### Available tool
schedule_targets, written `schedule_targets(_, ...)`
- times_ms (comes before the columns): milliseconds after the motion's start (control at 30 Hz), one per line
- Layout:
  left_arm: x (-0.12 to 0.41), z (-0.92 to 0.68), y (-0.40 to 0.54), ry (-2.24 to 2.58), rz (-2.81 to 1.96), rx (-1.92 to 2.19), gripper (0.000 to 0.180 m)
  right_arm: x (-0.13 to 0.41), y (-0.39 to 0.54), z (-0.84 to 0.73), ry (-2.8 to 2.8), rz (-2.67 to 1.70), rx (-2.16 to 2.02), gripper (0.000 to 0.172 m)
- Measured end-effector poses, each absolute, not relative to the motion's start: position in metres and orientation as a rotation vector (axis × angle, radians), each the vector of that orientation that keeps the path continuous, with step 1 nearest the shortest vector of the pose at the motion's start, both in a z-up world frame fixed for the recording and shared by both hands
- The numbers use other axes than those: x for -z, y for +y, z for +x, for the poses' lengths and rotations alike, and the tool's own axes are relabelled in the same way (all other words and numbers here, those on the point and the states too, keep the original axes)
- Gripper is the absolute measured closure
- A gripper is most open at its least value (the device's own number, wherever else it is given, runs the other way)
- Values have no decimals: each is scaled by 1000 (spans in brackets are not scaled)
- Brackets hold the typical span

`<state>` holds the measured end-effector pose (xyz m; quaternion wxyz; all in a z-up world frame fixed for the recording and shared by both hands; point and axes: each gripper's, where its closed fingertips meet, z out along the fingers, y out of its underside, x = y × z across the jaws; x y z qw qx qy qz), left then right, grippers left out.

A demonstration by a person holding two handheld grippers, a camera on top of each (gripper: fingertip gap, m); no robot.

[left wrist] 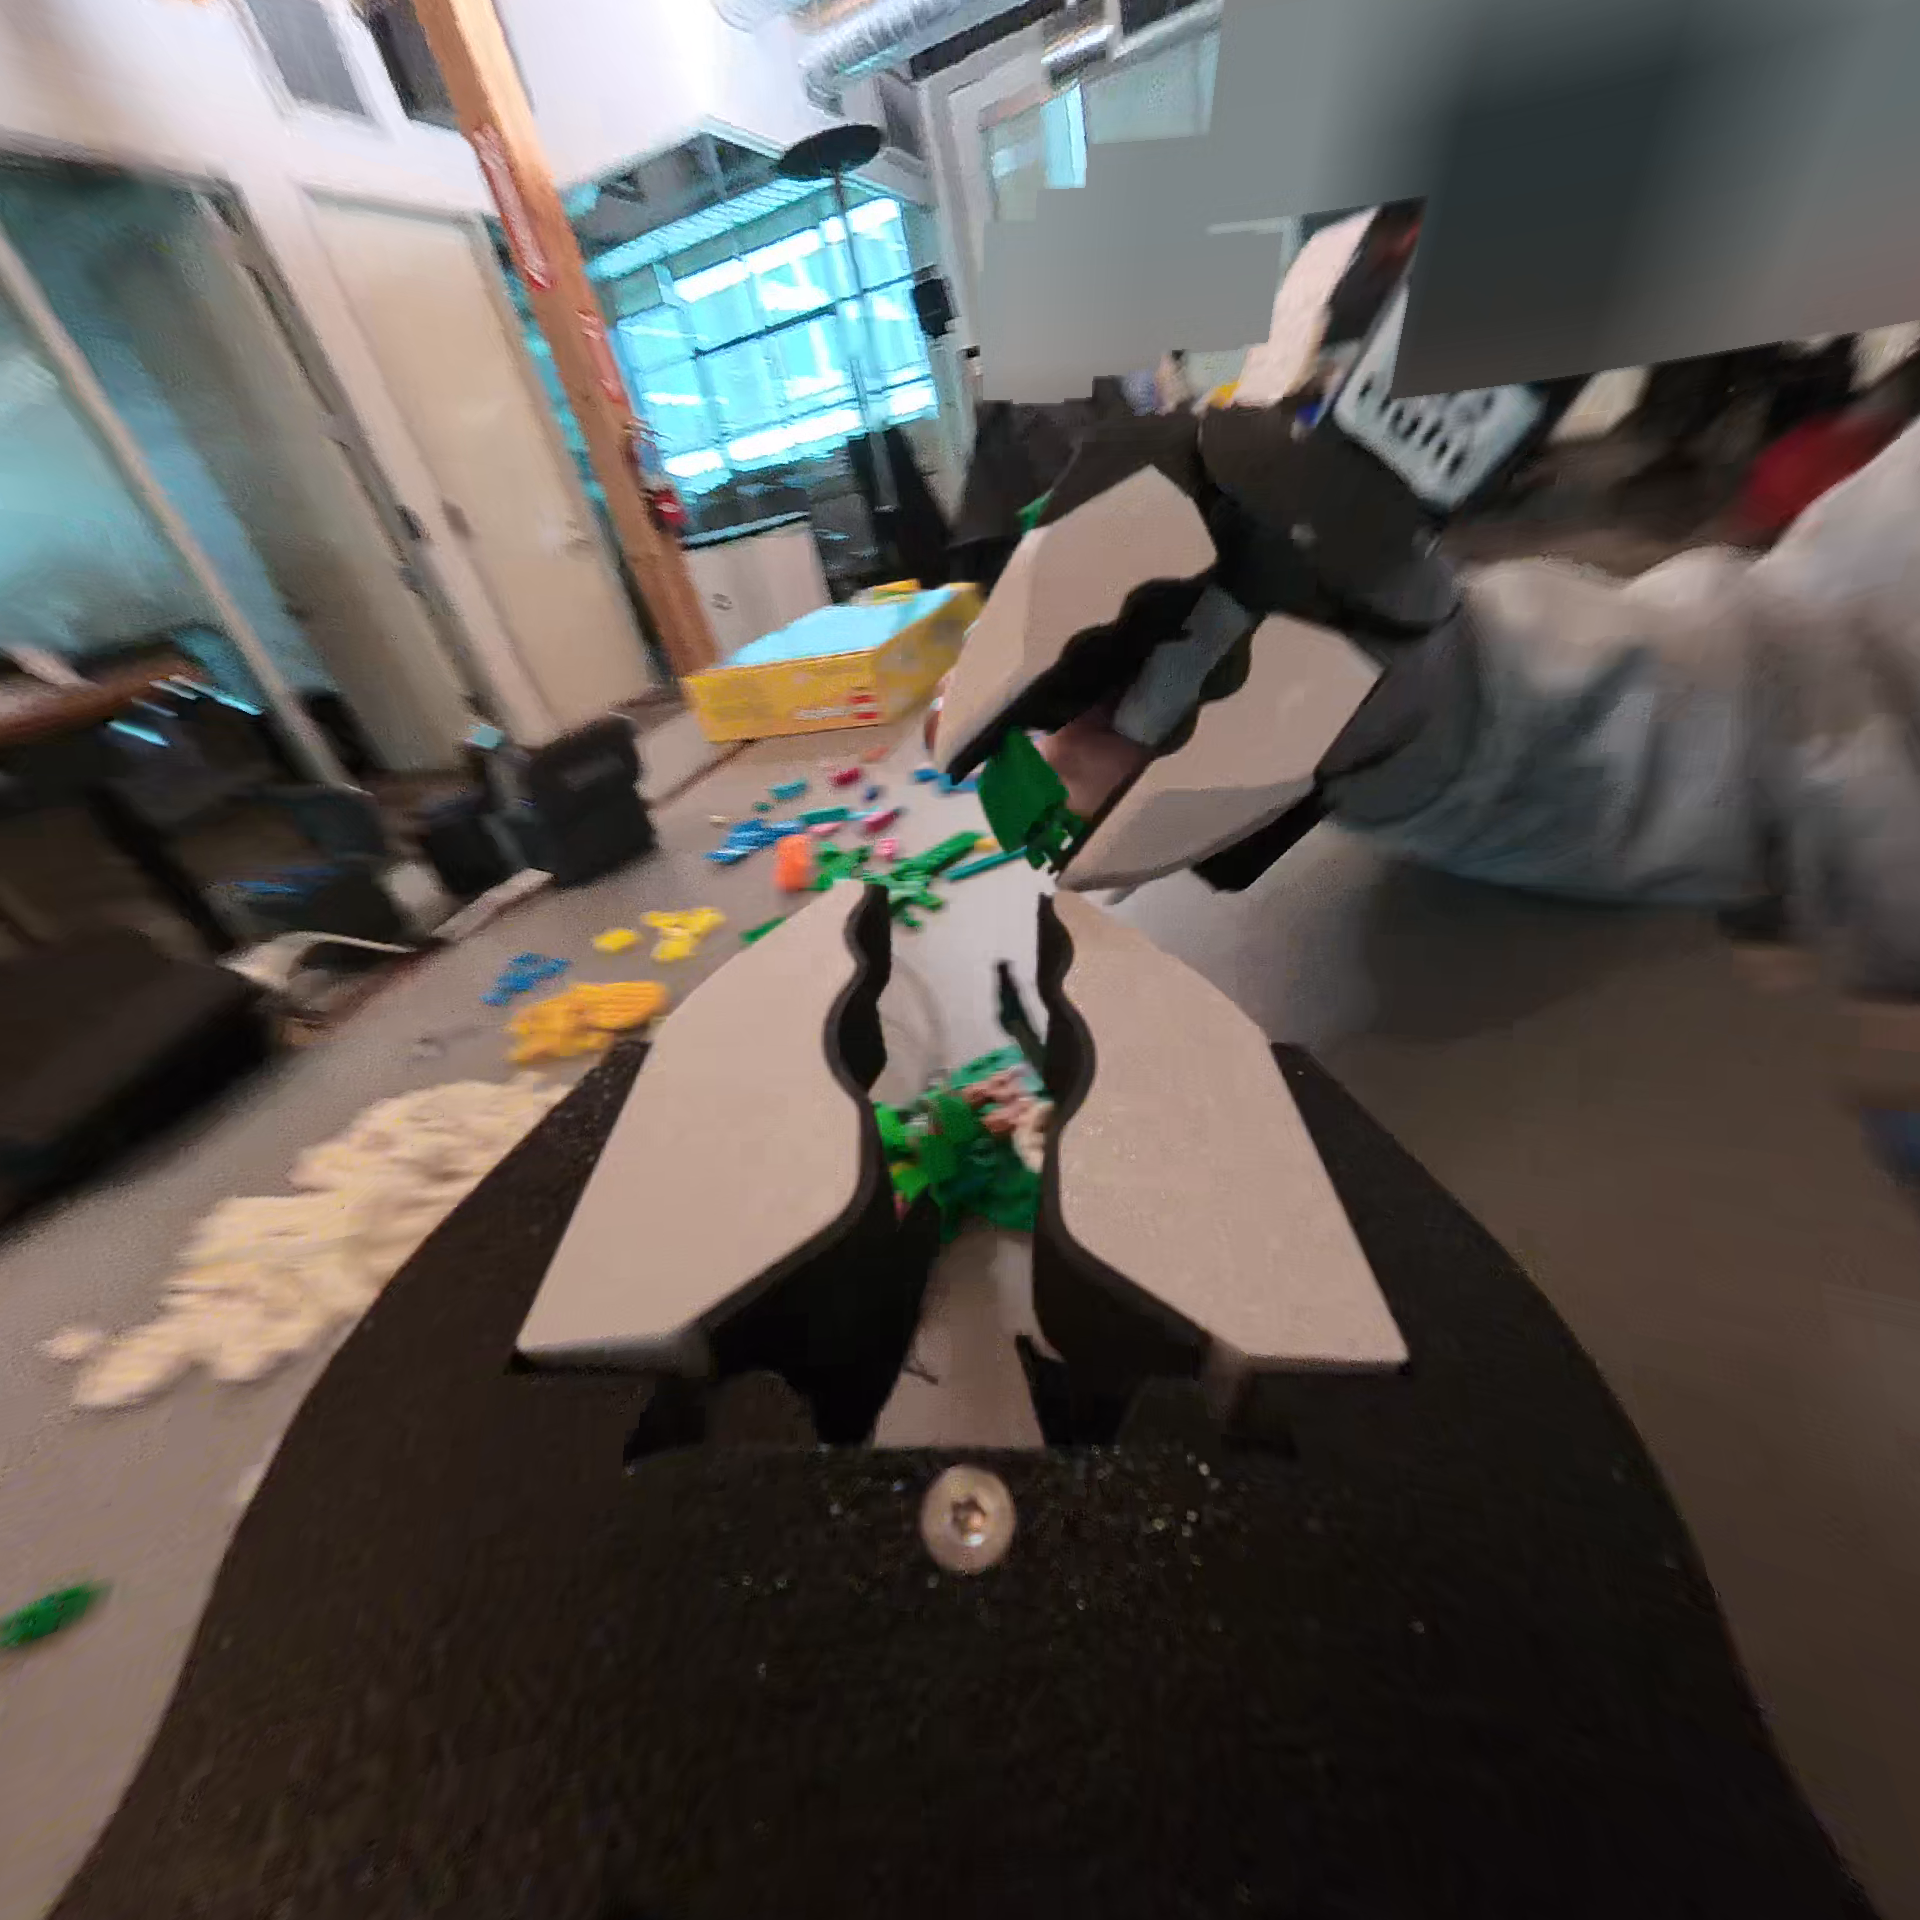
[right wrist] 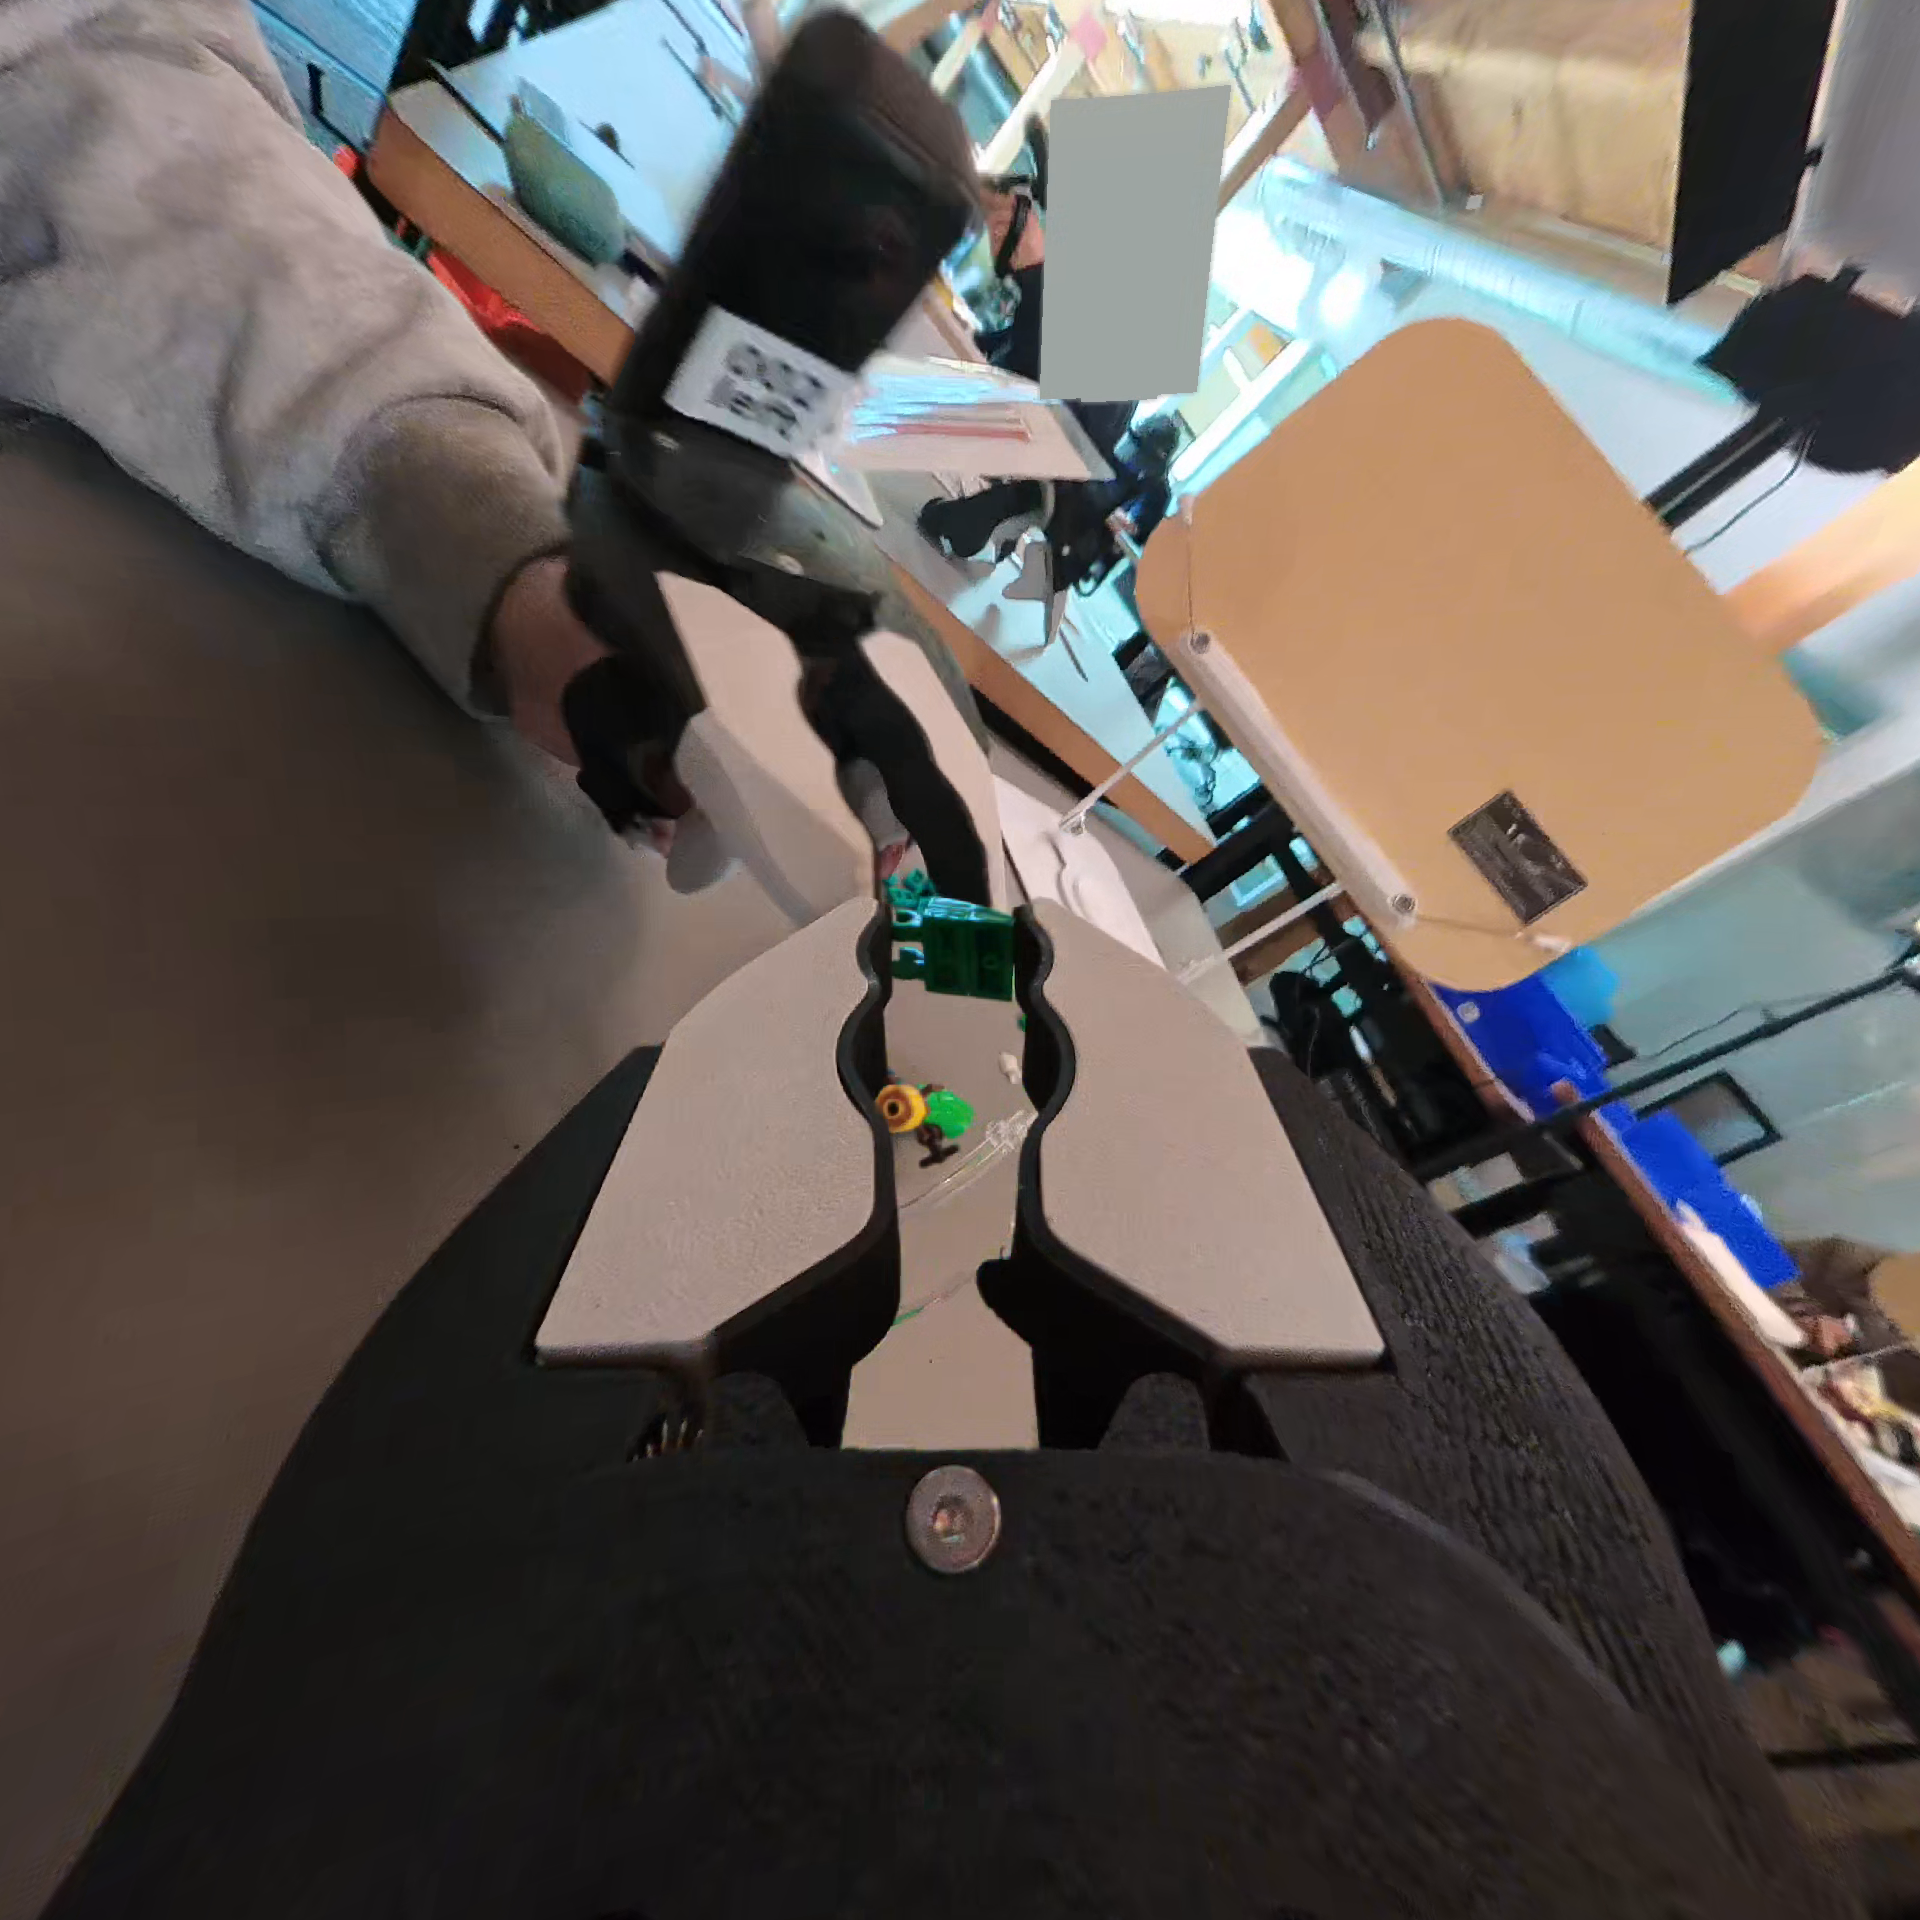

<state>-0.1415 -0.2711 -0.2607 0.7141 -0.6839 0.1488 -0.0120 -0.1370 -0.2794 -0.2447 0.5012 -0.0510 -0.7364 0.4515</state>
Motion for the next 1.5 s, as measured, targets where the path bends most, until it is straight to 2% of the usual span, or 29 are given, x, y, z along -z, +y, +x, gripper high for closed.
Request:
schedule_targets(33,260,-139,-272,291,-1521,166,156,244,-280,-134,-1768,-101,-1100,151)
schedule_targets(167,252,-129,-275,58,-1496,837,128,248,-281,-126,-1797,-69,-1144,150)
schedule_targets(233,254,-122,-276,16,-1494,1036,124,252,-284,-122,-1831,-66,-1189,150)
schedule_targets(367,267,-106,-277,66,-1572,1111,138,254,-292,-113,-1868,-60,-1298,151)
schedule_targets(533,263,-92,-287,121,-1535,1289,164,256,-297,-108,-1906,-52,-1342,150)
schedule_targets(633,265,-91,-287,98,-1541,1345,154,258,-300,-105,-1930,-45,-1371,150)
schedule_targets(733,263,-91,-288,81,-1516,1400,152,261,-303,-103,-1956,-33,-1363,150)
schedule_targets(933,262,-91,-289,111,-1511,1357,164,263,-306,-103,-1975,-25,-1326,150)
schedule_targets(1200,224,-152,-286,-54,-1195,952,165,234,-291,-140,-1667,-233,-1000,145)
schedule_targets(1333,227,-158,-284,-134,-1153,973,165,232,-291,-154,-1553,-282,-770,150)
schedule_targets(1500,228,-159,-282,-179,-1130,1011,164,230,-292,-159,-1487,-356,-748,166)
